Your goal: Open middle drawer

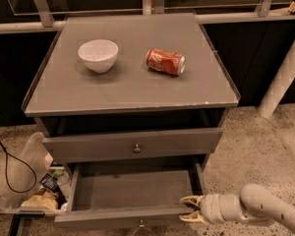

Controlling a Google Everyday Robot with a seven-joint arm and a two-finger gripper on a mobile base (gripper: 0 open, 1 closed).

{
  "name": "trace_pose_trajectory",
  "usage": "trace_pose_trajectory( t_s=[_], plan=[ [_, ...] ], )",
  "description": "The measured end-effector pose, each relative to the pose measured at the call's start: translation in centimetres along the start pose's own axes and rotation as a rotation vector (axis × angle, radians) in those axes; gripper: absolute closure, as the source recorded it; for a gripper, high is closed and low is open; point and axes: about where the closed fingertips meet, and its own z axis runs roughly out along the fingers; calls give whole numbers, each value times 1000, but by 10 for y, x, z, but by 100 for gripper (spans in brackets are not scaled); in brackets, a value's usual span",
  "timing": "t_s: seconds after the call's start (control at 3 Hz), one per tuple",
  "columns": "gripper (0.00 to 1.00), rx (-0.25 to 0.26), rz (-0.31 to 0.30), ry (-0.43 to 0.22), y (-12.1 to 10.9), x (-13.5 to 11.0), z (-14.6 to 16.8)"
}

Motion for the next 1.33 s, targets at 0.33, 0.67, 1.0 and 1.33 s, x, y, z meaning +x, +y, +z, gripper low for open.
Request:
trace_pose_trajectory(
  t_s=[0.33, 0.67, 1.0, 1.33],
  plan=[
    [100, -2, 2, 0, 3, 0, 0],
    [83, -2, 2, 0, 3, 0, 0],
    [59, -2, 2, 0, 3, 0, 0],
    [36, -2, 2, 0, 3, 0, 0]
  ],
)
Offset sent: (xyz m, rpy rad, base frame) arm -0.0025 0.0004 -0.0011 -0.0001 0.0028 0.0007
